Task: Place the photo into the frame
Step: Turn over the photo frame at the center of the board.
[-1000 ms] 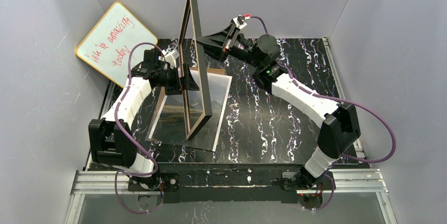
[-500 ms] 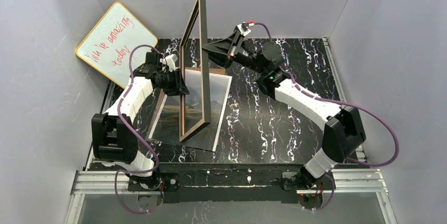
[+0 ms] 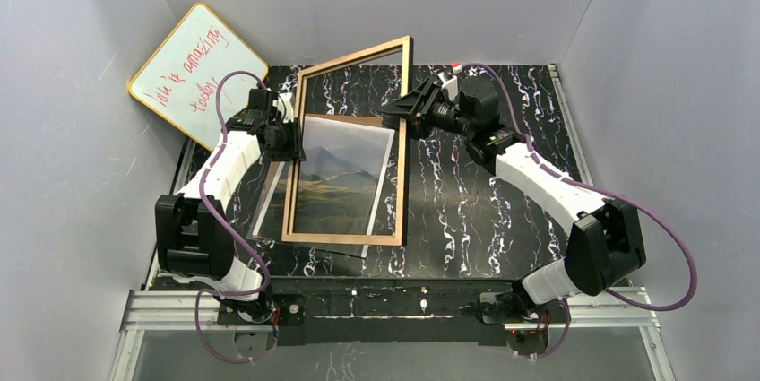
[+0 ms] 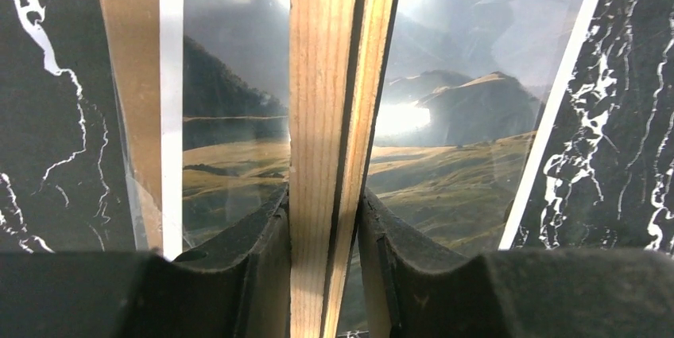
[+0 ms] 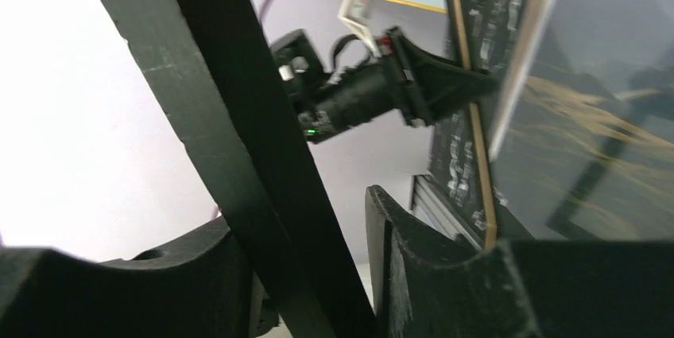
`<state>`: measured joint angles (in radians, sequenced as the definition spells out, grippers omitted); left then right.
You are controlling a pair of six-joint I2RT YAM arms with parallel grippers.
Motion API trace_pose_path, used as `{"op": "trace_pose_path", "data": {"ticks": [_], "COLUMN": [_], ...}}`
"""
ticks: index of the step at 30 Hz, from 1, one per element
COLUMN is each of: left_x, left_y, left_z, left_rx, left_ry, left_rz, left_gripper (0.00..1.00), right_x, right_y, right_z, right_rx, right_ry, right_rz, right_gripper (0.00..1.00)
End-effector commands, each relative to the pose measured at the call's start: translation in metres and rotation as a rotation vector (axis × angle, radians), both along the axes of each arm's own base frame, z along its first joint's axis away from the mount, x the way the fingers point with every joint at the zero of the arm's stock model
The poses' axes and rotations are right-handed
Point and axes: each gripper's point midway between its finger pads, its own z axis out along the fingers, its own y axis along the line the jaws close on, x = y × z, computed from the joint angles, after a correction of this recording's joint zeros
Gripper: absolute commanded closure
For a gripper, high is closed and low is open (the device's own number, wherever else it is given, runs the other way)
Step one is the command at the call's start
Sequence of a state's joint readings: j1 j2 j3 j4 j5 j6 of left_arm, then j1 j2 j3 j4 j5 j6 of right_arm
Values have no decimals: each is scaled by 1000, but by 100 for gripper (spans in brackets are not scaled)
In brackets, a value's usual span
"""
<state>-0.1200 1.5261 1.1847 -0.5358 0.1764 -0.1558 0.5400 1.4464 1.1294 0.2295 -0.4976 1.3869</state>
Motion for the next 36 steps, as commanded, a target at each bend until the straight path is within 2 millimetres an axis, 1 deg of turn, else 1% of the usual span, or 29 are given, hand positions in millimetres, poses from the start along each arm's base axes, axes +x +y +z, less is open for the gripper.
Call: {"op": "trace_pose_path", "data": {"ticks": [1,3,5,6,8,10,12,14,16,19,22,24,26,28,29,32,34,36], "left_x": [7,6,4,3,0,-5,-9,-9,-8,-8,-7,-5,-2,-1,-1,-2,-2,-5], "left_y": [4,3,-1,-5,-17,-33,-46,-52,-51,-47,-40,-28,-14,4,11,26,32,37], "left_z": [19,19,18,17,14,8,4,2,0,-8,-18,-28,-38,-50,-54,-66,-70,-74], "left_rx": [16,17,-2,-19,-48,-54,-53,-40,-20,15,70,144,231,335,372,455,494,523], "left_ry": [-58,-55,-46,-37,-17,13,36,42,44,63,73,79,85,99,103,110,104,108], "left_rz": [22,16,1,-11,-50,-104,-155,-193,-216,-245,-274,-294,-298,-292,-293,-303,-310,-318], "left_gripper": [95,95,93,91,87,81,72,53,40,25,20,20,20,20,20,21,21,21], "right_x": [-8,-2,3,6,9,16,21,26,30,37,41,42,40,40,41,39,37,37], "right_y": [-9,-20,-32,-38,-48,-60,-72,-86,-99,-118,-133,-141,-144,-150,-154,-169,-179,-190], "right_z": [-23,-35,-46,-51,-58,-60,-62,-63,-65,-65,-72,-80,-89,-104,-116,-143,-159,-170], "right_rx": [-207,-324,-412,-443,-454,-431,-410,-396,-381,-355,-333,-348,-365,-426,-468,-590,-668,-739], "right_ry": [40,28,24,24,25,29,29,37,45,63,100,119,136,161,183,218,233,234], "right_rz": [25,0,-25,-35,-25,-15,-6,-10,-17,-22,-13,-9,13,21,18,16,10,-1], "right_gripper": [50,51,54,61,72,88,98,99,99,99,99,99,99,99,99,99,99,96]}}
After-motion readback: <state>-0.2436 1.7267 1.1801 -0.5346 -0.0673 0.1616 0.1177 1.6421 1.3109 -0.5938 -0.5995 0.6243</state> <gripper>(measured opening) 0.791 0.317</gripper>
